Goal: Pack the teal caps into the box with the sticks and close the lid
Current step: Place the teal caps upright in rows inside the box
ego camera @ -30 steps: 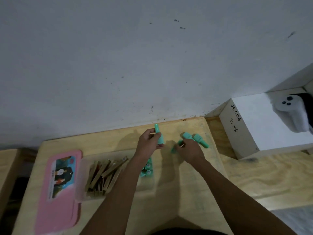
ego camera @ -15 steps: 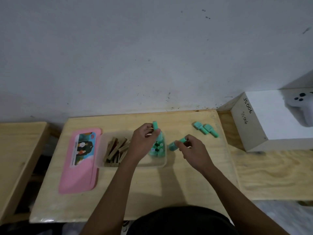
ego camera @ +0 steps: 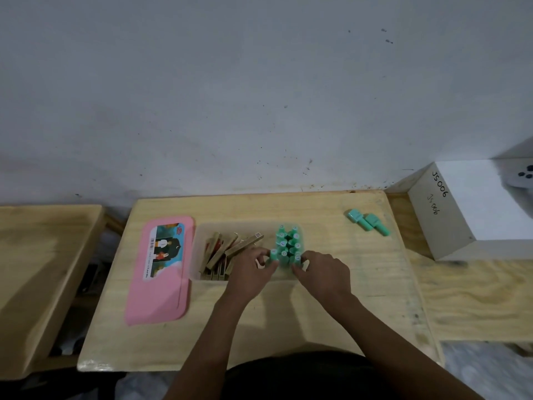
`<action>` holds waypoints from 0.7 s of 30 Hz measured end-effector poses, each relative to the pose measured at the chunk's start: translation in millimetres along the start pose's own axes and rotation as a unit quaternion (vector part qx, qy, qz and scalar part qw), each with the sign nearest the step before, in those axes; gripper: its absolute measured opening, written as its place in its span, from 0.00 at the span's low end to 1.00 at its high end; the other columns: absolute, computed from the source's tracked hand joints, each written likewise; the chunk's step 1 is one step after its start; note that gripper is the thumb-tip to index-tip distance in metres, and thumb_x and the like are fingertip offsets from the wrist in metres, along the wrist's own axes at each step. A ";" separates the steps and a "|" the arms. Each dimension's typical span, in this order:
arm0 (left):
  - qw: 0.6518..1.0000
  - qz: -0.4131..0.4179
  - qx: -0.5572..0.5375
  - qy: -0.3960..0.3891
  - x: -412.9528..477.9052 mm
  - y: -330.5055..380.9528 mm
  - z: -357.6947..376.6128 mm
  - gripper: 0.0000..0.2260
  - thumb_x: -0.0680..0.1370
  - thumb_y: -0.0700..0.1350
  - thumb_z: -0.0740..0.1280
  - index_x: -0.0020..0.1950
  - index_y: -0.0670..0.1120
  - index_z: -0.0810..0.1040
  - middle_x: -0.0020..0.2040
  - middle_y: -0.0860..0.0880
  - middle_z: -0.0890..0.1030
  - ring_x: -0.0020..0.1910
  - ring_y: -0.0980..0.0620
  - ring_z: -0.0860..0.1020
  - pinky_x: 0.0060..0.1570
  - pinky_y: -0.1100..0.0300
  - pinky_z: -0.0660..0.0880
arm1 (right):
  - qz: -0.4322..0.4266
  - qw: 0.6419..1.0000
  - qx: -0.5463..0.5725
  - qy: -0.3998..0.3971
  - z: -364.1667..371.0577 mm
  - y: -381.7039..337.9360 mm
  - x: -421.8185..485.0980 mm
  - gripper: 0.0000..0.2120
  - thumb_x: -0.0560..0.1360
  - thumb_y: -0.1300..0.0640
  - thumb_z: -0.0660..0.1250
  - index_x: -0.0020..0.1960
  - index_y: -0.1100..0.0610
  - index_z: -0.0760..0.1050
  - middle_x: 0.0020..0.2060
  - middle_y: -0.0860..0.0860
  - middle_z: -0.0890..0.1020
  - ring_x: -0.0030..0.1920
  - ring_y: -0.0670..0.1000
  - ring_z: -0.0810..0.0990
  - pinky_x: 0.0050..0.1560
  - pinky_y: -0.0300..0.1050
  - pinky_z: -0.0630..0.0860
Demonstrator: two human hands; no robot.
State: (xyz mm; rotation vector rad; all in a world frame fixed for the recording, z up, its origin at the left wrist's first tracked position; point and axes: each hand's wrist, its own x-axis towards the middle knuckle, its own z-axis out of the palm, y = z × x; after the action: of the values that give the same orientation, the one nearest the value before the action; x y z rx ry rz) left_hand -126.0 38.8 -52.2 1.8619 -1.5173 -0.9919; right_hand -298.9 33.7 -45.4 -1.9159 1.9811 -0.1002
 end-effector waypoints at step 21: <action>0.991 0.022 0.081 -0.108 14.9 -13.0 9.0 0.04 0.70 0.47 0.71 0.41 0.47 0.81 0.35 0.50 0.81 0.35 0.52 0.79 0.37 0.54 0.76 | 0.069 0.990 -0.119 0.015 20.2 -20.3 4.9 0.16 0.74 0.40 0.64 0.50 0.49 0.81 0.42 0.49 0.84 0.42 0.51 0.83 0.38 0.41 0.72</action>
State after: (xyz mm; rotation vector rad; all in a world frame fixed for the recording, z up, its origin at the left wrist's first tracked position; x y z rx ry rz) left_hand -124.4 27.5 -70.8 1.8701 -1.8057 -1.1080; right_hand -273.3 31.8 -58.8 -1.9178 2.2258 0.1521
